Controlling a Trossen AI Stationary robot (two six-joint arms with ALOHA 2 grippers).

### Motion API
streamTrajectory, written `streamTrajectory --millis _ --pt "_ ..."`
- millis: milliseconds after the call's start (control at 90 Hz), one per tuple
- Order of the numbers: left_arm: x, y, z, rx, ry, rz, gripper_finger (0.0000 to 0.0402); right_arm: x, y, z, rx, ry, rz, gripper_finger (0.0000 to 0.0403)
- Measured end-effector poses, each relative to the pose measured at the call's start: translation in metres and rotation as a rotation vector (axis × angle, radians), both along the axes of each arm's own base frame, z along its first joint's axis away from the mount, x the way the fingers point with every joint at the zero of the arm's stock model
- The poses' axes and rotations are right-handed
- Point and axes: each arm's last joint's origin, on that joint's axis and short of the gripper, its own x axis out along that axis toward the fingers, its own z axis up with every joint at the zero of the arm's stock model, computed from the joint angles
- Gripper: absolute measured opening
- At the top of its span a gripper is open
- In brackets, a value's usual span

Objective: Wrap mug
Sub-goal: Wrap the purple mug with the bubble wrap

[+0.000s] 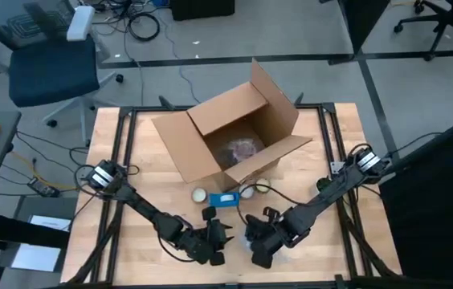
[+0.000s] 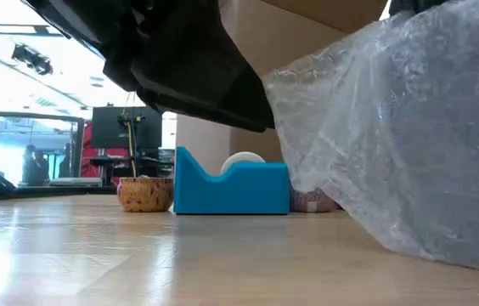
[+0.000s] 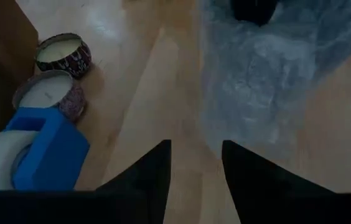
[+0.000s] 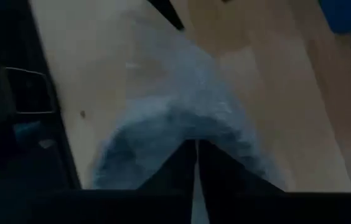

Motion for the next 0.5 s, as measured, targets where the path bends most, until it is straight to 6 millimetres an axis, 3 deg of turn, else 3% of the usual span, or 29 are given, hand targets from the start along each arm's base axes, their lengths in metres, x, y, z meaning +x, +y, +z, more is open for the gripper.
streamTrajectory --millis 211,500 --pt "-0.004 -0.004 0.003 0.013 -0.001 -0.024 0.0129 -0.001 0.004 0.019 -0.04 -0.047 0.071 0.0" --pt "-0.004 -0.004 0.003 0.021 0.004 -0.028 0.0129 -0.004 0.004 0.021 -0.07 -0.021 0.16 0.0"
